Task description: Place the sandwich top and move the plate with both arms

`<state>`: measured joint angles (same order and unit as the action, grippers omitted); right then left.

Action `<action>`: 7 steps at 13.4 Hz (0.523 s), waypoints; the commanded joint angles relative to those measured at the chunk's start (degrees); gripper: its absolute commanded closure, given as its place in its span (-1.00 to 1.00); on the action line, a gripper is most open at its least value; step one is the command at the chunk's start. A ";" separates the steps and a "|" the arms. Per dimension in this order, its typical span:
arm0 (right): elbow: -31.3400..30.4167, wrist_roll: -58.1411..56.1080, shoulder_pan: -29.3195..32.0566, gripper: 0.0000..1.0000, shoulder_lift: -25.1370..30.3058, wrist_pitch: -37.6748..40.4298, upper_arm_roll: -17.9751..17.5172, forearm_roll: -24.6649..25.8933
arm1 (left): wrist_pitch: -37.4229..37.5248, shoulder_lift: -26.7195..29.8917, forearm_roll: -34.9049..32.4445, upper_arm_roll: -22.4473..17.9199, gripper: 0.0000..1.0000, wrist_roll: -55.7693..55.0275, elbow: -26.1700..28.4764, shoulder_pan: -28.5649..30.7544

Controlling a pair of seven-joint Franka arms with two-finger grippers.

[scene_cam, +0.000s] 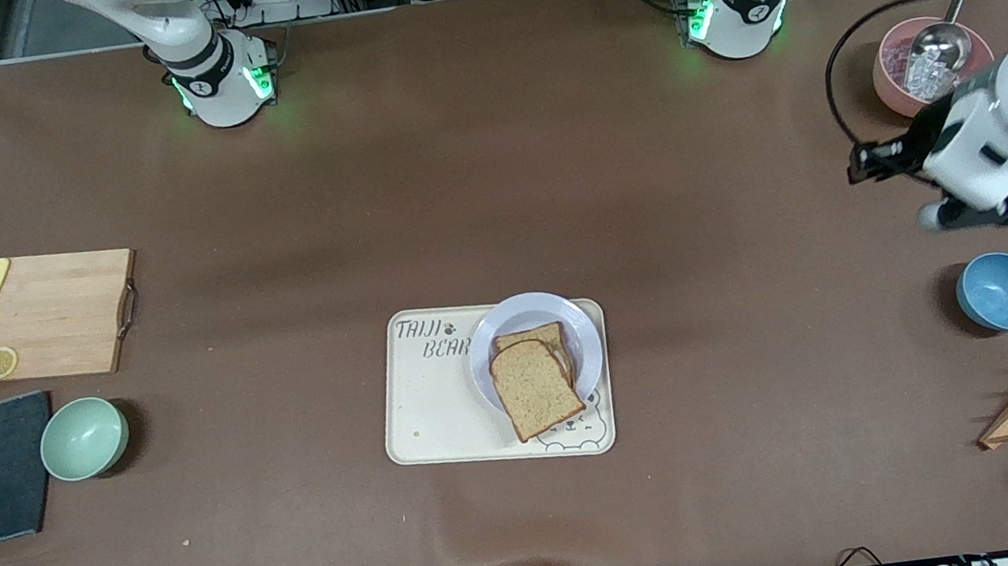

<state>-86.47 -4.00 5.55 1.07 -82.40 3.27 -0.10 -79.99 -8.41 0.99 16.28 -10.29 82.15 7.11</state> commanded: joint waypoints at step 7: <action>0.87 0.49 -0.19 -1.00 -0.37 0.31 -0.02 -0.25 | 2.39 6.31 -2.22 -1.51 -1.00 0.00 1.17 1.41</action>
<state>-86.47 -4.00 5.55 1.07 -82.42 3.27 -0.11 -77.79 -2.76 -0.04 14.61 -10.29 82.54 8.28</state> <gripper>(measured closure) 0.000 0.009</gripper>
